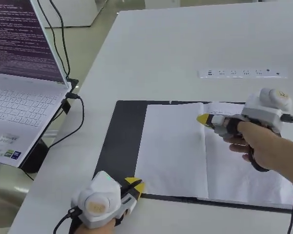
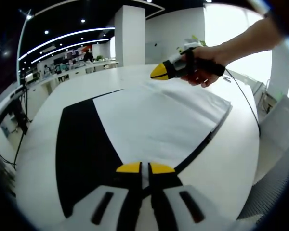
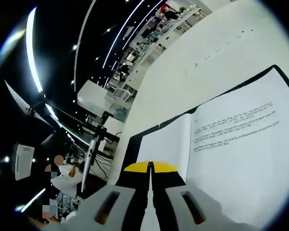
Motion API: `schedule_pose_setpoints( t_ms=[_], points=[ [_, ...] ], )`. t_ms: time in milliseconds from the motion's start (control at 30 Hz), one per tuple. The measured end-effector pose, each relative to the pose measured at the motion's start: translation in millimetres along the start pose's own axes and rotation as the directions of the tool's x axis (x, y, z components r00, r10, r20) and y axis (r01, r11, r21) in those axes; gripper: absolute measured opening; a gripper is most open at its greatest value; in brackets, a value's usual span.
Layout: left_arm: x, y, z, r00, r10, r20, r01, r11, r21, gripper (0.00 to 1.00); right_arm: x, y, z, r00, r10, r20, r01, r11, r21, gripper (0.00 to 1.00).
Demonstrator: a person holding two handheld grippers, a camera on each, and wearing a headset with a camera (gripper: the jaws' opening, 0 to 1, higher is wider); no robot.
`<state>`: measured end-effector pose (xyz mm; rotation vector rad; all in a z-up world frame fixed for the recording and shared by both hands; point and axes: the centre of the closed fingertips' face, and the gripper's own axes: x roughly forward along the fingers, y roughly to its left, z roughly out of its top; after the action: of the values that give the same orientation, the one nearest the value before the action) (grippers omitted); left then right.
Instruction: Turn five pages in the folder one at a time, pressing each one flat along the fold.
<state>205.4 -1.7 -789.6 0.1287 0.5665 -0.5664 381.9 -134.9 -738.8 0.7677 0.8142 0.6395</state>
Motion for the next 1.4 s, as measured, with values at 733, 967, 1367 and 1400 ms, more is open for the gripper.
schedule_pose_setpoints(
  t_ms=[733, 967, 1367, 1400],
  points=[
    [-2.9, -0.5, 0.8, 0.9999, 0.004, -0.01, -0.004, 1.0, 0.011, 0.04, 43.3, -50.9, 49.8, 0.9918, -0.045, 0.12, 0.008, 0.956, 0.292, 0.0],
    [-1.8, -0.2, 0.3, 0.9999, 0.006, -0.011, -0.005, 1.0, 0.016, 0.04, 47.4, -55.2, 50.5, 0.9912, -0.066, 0.115, 0.027, 0.949, 0.314, 0.0],
    [-0.6, -1.7, 1.2, 0.9999, 0.007, -0.014, -0.007, 1.0, 0.017, 0.03, 43.1, -52.6, 37.2, 0.9962, -0.055, 0.068, 0.031, 0.948, 0.317, 0.0],
    [-0.6, -1.8, 1.3, 0.9999, 0.007, -0.014, -0.007, 1.0, 0.016, 0.03, 42.7, -52.9, 36.8, 0.9963, -0.054, 0.067, 0.03, 0.948, 0.318, 0.0]
  ],
)
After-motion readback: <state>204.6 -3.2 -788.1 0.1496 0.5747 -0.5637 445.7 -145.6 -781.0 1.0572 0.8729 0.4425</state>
